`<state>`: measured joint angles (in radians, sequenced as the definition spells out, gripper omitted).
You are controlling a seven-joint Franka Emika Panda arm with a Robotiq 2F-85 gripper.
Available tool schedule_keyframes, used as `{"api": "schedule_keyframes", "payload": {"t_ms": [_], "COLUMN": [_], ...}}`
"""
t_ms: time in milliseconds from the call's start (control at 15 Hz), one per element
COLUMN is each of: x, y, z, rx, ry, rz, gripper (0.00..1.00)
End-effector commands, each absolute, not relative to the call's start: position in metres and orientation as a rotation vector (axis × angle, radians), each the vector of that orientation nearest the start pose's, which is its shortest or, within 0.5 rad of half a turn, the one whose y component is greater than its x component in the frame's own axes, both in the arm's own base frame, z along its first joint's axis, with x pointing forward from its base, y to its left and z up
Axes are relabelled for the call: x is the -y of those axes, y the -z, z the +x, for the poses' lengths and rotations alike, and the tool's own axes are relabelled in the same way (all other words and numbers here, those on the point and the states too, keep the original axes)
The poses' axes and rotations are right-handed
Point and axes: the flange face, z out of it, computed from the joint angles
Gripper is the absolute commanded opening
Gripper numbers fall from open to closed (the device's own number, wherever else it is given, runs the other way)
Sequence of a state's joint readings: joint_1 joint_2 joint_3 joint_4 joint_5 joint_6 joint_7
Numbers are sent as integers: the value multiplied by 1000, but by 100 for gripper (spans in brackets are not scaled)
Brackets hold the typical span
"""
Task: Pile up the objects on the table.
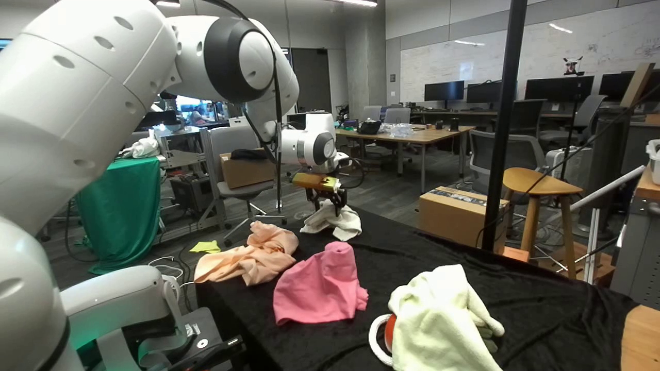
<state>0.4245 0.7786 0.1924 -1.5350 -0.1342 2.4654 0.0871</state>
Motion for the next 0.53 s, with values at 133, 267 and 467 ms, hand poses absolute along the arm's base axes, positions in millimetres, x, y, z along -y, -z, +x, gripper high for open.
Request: {"api": "schedule_keyframes", "payload": {"t_ms": [133, 267, 467], "x": [-397, -396, -396], "y": [-220, -221, -221], "z": [614, 610, 605], "rx": [879, 917, 976], "ry": [231, 205, 131], "rz": [-2903, -2903, -2882], "gripper": [36, 20, 6]}}
